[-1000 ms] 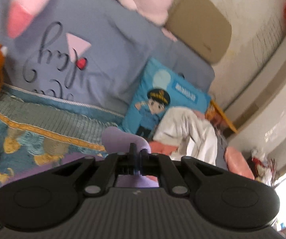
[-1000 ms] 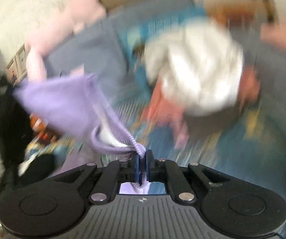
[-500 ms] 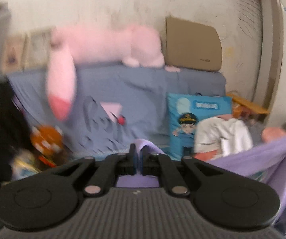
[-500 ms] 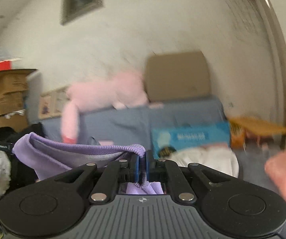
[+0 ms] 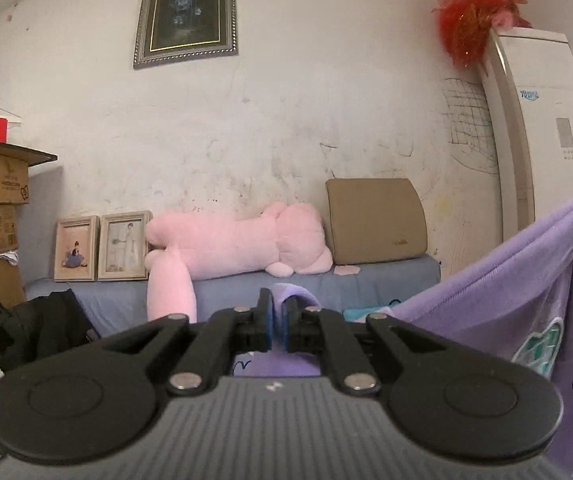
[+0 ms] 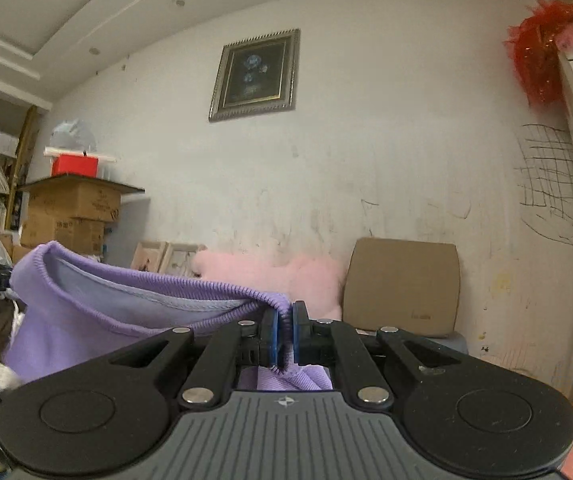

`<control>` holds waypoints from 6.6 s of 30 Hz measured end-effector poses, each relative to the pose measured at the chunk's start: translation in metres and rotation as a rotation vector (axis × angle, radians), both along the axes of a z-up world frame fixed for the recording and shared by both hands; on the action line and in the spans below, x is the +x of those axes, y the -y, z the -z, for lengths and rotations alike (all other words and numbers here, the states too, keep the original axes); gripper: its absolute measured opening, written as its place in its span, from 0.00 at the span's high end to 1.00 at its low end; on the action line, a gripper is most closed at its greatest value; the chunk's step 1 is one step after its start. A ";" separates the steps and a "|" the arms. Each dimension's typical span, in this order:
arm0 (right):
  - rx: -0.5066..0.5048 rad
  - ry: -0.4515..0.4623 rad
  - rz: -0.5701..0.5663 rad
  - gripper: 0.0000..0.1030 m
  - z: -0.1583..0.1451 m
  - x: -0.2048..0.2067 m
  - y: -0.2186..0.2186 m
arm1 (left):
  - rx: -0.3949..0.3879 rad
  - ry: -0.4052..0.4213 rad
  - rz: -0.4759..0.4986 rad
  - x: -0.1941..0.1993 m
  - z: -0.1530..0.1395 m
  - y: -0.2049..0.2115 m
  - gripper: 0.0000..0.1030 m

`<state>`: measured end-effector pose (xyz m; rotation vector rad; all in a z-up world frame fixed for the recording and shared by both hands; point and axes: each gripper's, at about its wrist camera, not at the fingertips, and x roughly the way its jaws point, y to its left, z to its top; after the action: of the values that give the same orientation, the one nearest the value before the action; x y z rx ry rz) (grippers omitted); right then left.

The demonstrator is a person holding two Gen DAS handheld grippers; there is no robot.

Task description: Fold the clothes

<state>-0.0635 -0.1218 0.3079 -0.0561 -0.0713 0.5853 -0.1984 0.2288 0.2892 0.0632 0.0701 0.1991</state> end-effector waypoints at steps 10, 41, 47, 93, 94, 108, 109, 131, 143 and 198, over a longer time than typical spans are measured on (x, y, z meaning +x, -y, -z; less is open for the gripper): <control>-0.240 -0.403 -0.022 0.93 0.142 0.170 -0.127 | -0.117 -0.305 -0.209 0.117 0.113 -0.079 0.91; -0.277 -0.724 0.177 0.61 0.340 0.352 -0.177 | -0.273 -0.730 -0.142 0.326 0.378 -0.139 0.19; -0.517 -0.777 0.181 0.59 0.384 0.278 -0.101 | -0.310 -0.792 -0.038 0.276 0.384 -0.080 0.14; -0.752 -0.496 0.227 0.66 0.305 0.278 -0.132 | -0.501 -0.789 -0.172 0.258 0.424 -0.062 0.06; -0.767 -0.495 0.164 0.64 0.314 0.279 -0.155 | -0.522 -0.787 -0.175 0.259 0.427 -0.066 0.06; -0.881 -0.367 -0.381 0.59 0.388 0.258 -0.480 | -0.561 -0.871 -0.202 0.271 0.481 -0.092 0.02; -0.920 -0.331 -0.429 0.59 0.394 0.249 -0.501 | -0.556 -0.874 -0.196 0.270 0.482 -0.091 0.02; -0.747 -0.413 -0.269 0.96 0.305 0.281 -0.599 | -0.891 -0.639 -0.261 0.214 0.470 -0.163 0.01; -0.648 -0.456 -0.272 0.90 0.317 0.276 -0.661 | -0.919 -0.563 -0.472 0.186 0.466 -0.203 0.01; 0.359 -1.314 0.141 0.46 0.482 0.073 -0.060 | -1.284 -0.746 0.123 0.179 0.523 -0.209 0.85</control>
<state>0.0095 -0.0616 -0.1740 0.6686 1.0940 0.3710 -0.0191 0.4379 -0.2338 -1.1435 0.9190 -0.0305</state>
